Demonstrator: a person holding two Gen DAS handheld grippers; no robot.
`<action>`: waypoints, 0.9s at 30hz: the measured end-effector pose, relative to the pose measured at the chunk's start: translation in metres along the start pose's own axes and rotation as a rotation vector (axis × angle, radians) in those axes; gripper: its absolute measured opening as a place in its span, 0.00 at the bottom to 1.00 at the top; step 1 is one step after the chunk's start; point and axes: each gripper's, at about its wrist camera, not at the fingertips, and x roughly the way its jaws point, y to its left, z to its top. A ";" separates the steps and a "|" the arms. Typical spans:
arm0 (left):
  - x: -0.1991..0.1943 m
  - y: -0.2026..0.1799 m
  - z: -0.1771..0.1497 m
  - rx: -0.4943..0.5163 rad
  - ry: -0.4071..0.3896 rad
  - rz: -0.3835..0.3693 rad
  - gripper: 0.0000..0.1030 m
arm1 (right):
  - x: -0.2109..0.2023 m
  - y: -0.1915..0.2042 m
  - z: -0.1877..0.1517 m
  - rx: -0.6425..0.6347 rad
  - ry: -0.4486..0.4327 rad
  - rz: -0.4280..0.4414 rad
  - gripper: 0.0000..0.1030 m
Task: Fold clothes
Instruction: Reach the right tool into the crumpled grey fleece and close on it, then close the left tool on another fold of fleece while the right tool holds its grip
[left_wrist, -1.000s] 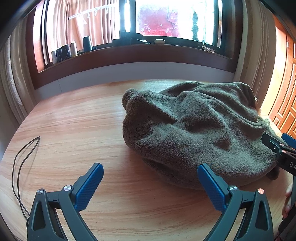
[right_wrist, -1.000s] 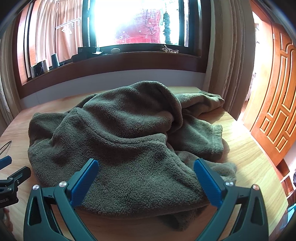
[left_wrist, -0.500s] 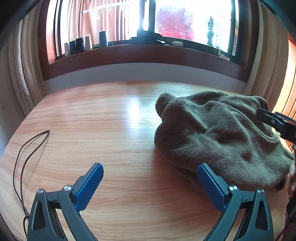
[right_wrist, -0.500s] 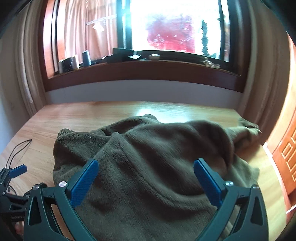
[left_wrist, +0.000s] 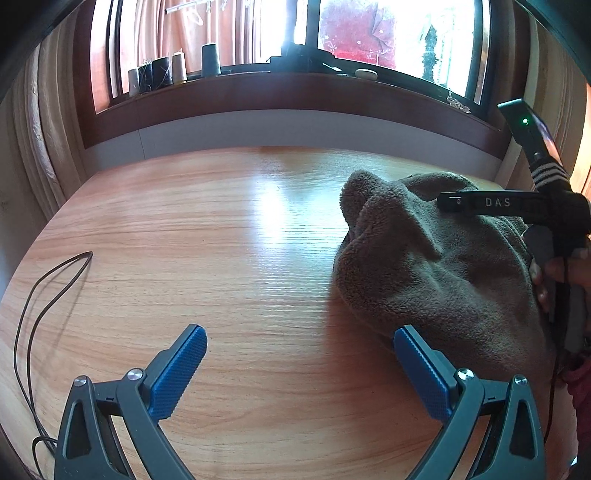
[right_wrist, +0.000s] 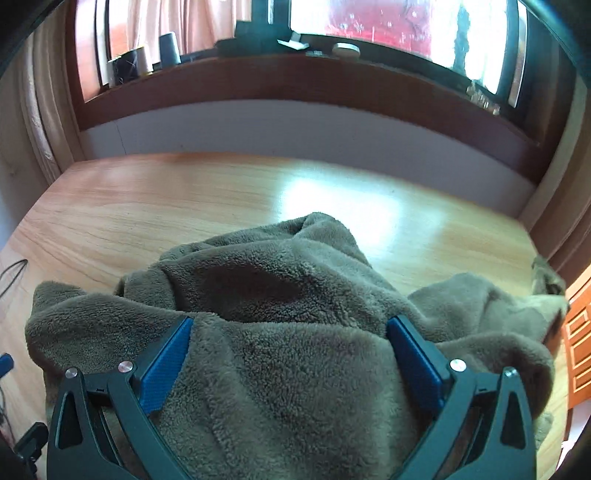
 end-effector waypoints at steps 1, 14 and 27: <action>0.001 0.001 0.000 -0.002 0.004 -0.002 1.00 | 0.001 -0.001 -0.001 -0.003 0.008 0.006 1.00; 0.001 0.007 0.001 0.005 0.023 -0.029 1.00 | -0.026 -0.014 -0.039 -0.009 -0.036 0.039 0.40; -0.009 0.004 0.002 -0.019 0.030 -0.131 1.00 | -0.085 -0.046 -0.095 0.069 -0.170 0.030 0.31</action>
